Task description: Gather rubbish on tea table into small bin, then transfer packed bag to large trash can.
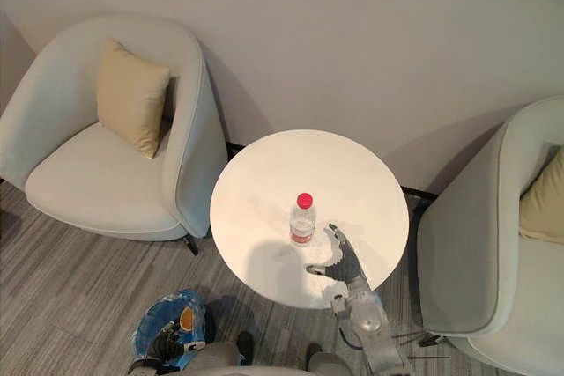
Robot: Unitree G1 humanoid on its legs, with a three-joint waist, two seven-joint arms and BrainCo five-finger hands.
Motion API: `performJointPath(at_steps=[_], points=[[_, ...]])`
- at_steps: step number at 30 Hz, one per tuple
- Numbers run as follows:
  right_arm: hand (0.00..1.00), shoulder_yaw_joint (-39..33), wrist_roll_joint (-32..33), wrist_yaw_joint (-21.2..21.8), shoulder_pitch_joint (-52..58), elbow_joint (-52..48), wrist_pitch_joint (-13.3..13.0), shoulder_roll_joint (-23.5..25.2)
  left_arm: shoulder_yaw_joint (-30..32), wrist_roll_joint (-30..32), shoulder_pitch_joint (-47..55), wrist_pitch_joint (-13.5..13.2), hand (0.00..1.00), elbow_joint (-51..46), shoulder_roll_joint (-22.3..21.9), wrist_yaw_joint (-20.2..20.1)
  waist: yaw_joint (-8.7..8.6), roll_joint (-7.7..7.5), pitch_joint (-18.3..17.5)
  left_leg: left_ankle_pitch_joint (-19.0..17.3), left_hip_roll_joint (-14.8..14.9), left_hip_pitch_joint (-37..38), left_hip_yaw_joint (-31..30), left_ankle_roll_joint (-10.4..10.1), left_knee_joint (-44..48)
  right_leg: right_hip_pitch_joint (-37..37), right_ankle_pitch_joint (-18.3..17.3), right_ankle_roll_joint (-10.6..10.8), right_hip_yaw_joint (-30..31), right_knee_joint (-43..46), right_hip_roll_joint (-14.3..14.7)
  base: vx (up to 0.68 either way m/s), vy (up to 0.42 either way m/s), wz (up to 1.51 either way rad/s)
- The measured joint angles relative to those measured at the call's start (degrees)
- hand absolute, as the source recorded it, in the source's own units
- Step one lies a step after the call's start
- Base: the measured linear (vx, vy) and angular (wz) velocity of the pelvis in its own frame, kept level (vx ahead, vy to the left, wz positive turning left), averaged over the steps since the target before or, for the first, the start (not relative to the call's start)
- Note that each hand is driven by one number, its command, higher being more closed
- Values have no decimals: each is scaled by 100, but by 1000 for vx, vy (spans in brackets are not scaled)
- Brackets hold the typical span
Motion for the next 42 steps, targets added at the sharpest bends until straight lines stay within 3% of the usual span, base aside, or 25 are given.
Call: performJointPath(at_steps=[8,14,15,18,24,27,35,38,40,42], points=[[0,-50,477,-327,-788,530,55,179,2,-28,-6,-41,0,-8,-46,-4,88,79,34,119,-107,-82,-128,25,-177,-75,-2,4,-152,-44,-60,1,-3,9],[0,92,588,-272,-1612,1296,192,207,-27,-67,-25,-65,0,-46,-124,-12,314,213,132,144,-163,-336,-256,45,-159,-253,1,12,-271,-32,-108,10,1,13],[100,142,606,-286,-1762,1386,217,247,-49,-67,-23,-64,0,-57,-122,-11,323,221,170,145,-167,-364,-305,46,-154,-252,-3,17,-322,-32,-111,29,-16,21],[100,120,875,-422,-2187,1620,219,403,-91,-154,-25,-81,0,-138,-121,-4,365,246,277,144,-166,-460,-363,44,-64,-259,-7,24,-394,-33,-106,14,-15,13],[100,-104,1430,-665,-2711,1818,218,456,-100,-290,-35,-156,0,-256,-159,11,607,339,478,146,-158,-564,-392,43,-47,-349,-7,24,-410,-11,-104,-7,-3,1],[100,-154,1658,-664,-2740,1788,218,448,-97,-365,-35,-156,0,-256,-159,21,624,339,521,146,-153,-612,-401,43,-32,-387,-7,24,-410,-6,-105,0,0,0],[100,-121,1814,-524,-2264,237,182,461,82,-402,-30,-144,0,-255,-167,5,632,295,701,101,-76,-560,-127,62,39,-457,53,82,-78,65,-85,-18,4,-17],[100,149,1808,-356,-2054,-312,140,417,131,-406,-21,-135,0,-263,-169,3,579,323,757,-194,34,-604,66,82,481,-567,50,85,136,383,-50,-68,36,-41],[100,234,1802,-258,-1831,-775,17,411,130,-425,-33,-134,0,-367,-151,1,396,307,835,-475,52,-843,1,134,1081,-680,-306,92,80,944,-65,-121,20,12],[100,297,1794,-248,-1640,-1097,-44,409,125,-453,-58,-141,0,-427,-148,-2,321,246,843,-616,-23,-1033,-98,168,1416,-877,-742,160,93,1608,-104,-118,-26,63]])
